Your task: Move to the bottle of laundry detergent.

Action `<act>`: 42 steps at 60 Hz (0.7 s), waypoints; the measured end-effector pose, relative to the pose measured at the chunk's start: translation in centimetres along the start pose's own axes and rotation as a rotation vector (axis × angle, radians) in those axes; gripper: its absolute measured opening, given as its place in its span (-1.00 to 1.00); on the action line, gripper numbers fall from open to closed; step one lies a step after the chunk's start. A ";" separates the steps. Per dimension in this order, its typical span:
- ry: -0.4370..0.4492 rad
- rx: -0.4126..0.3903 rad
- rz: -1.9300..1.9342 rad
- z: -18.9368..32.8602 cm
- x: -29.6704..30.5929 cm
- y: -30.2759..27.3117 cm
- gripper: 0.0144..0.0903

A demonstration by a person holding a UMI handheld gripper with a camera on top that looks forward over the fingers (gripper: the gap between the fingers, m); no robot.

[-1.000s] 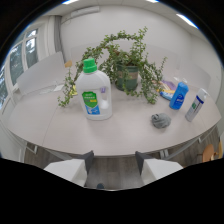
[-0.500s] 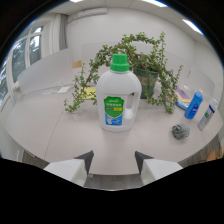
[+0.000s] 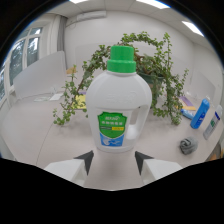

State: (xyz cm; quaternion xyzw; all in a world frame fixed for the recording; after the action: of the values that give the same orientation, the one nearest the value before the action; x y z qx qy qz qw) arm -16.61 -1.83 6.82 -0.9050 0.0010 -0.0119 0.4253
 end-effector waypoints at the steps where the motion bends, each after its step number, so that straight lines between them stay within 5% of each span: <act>1: 0.001 0.000 -0.001 0.1 0.0 -0.1 0.78; 42: -0.011 -0.005 0.005 1.4 -0.4 -0.5 0.79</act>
State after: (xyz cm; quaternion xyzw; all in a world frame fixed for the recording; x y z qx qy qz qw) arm -16.98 -0.42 6.31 -0.9061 0.0009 -0.0061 0.4230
